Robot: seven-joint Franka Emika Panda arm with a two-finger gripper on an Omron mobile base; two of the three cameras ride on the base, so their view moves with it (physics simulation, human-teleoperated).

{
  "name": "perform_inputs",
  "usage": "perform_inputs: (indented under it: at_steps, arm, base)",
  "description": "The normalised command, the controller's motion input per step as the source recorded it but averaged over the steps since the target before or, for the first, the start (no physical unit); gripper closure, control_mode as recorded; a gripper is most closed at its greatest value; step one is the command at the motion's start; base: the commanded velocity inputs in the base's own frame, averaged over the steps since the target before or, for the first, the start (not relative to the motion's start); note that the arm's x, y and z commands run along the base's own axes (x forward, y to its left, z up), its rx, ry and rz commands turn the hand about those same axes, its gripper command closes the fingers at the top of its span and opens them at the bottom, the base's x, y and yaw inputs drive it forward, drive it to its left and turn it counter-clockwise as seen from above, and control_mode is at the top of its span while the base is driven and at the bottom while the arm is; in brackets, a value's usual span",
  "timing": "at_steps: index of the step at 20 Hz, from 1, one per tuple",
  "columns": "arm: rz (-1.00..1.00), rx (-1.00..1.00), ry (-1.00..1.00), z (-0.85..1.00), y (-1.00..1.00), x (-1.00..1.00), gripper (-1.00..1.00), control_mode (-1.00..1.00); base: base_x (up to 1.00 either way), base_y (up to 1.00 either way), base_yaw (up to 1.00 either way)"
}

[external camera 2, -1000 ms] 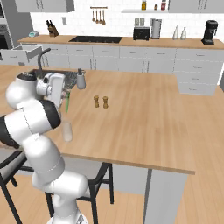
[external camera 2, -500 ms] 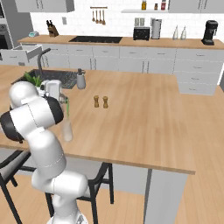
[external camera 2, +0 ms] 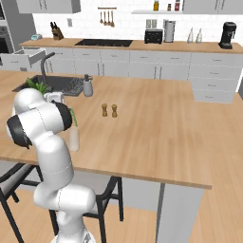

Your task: Take a straw from the drawer in front and place it inside the glass cup on the dining counter.

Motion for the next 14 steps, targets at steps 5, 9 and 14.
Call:
perform_inputs:
  at_steps: [5,9,14]
  arm:
    - [0.00,0.00,-0.01,0.00,0.17,-0.10,1.00,-1.00]
    - [-0.03,0.00,-0.07,0.13,0.00,-0.30,1.00,-1.00]
    - [-0.07,0.00,-0.02,0.08,0.00,-0.23,1.00,-1.00]
  base:
    - [0.00,0.00,0.00]
    - [0.00,0.00,0.00]
    - [0.00,0.00,0.00]
